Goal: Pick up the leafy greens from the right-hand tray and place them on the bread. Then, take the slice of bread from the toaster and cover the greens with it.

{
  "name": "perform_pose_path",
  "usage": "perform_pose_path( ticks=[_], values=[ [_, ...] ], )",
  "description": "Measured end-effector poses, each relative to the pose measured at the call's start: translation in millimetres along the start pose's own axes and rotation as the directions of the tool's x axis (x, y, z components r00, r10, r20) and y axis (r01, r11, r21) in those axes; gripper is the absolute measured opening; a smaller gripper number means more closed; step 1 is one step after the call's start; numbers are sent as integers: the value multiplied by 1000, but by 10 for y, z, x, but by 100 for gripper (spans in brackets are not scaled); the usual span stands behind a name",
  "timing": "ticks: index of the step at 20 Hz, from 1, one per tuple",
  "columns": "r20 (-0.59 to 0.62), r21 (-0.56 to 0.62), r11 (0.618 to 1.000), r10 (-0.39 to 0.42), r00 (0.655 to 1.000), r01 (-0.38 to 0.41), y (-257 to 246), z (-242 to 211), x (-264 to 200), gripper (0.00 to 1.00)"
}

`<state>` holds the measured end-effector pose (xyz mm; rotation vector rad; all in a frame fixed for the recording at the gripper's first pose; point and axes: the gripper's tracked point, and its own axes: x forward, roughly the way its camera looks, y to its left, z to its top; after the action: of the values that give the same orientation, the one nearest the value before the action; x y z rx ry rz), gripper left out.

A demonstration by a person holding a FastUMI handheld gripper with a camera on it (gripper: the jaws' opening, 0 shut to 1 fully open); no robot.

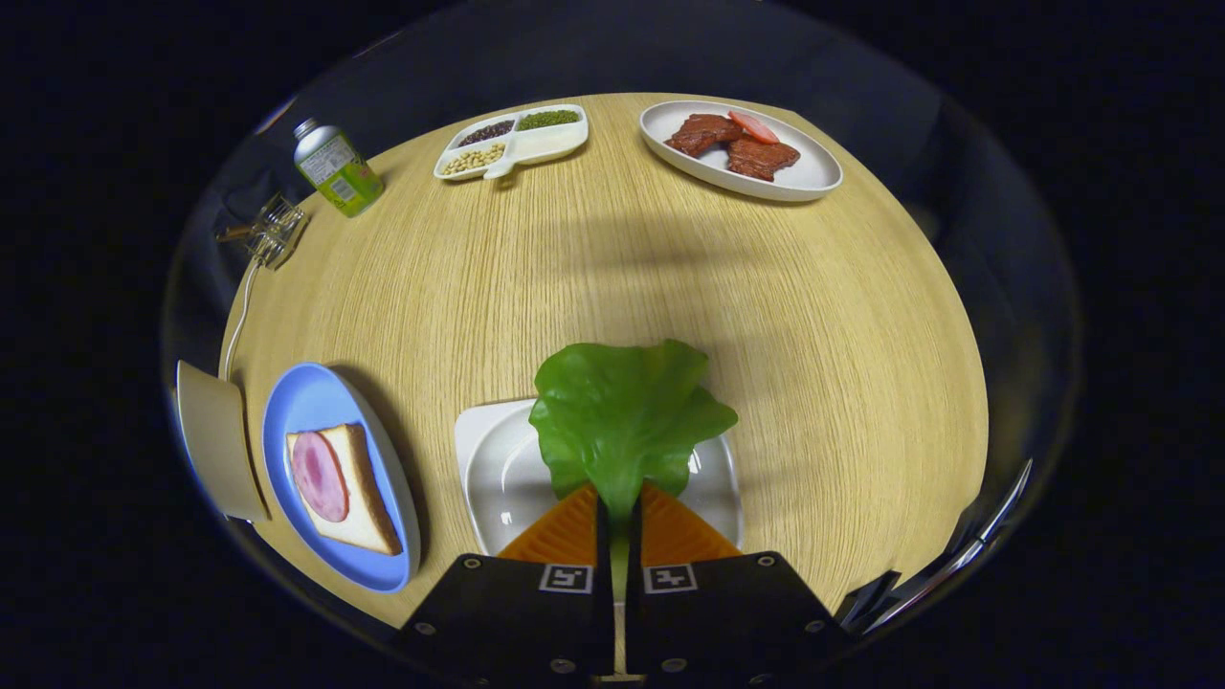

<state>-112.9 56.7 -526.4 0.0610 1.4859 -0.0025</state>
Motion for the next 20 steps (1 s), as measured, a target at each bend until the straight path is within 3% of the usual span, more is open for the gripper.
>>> perform_pose_path(
  ticks=[3, 12, 20],
  values=[
    [59, -47, 999, 8, 998, -5, 63, 30, -128, 5],
    [135, 3, 995, 98, 986, -100, 364, 128, -566, 5],
    [144, -42, 981, 194, 970, -189, 910, 164, -805, 5]
  ],
)
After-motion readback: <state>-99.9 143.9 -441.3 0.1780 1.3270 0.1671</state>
